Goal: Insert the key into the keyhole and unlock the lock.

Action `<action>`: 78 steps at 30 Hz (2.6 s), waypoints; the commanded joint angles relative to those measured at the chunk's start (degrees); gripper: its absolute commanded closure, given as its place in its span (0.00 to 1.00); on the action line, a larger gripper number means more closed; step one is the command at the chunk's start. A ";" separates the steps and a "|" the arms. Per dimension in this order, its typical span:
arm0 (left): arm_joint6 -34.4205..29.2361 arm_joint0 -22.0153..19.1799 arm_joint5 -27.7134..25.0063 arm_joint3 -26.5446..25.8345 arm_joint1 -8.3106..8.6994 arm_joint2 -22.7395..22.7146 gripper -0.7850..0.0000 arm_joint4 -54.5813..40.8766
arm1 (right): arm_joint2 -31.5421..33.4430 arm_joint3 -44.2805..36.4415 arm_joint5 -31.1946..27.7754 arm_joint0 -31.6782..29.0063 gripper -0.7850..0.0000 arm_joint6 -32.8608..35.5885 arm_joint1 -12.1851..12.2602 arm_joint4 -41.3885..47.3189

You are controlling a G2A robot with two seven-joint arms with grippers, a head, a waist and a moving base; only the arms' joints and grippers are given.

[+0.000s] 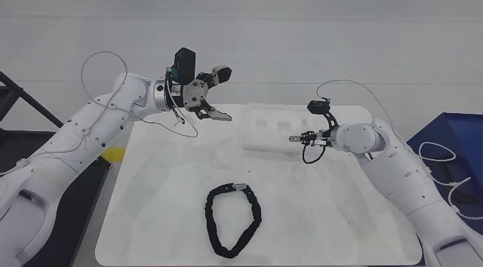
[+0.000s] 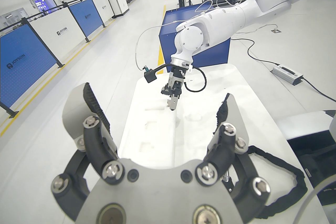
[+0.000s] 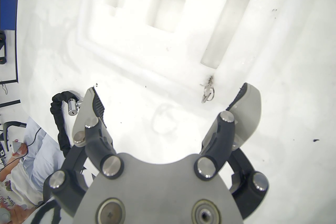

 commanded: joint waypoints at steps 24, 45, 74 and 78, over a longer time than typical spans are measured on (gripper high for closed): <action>0.00 0.00 0.00 0.00 0.00 0.00 0.00 0.00 | -7.18 2.83 15.09 5.34 0.45 7.01 -4.34 -10.38; 0.00 0.00 0.00 0.00 0.00 0.00 0.00 0.00 | -9.08 11.08 18.31 7.67 0.87 6.09 -7.91 -12.32; 0.00 0.00 0.00 0.00 0.00 0.00 0.00 0.00 | 4.42 -9.65 14.32 3.21 1.00 19.66 -3.82 -11.16; 0.00 0.00 0.00 0.00 0.00 0.00 0.00 0.00 | 10.70 -18.55 11.87 -1.38 1.00 20.40 -1.98 -7.72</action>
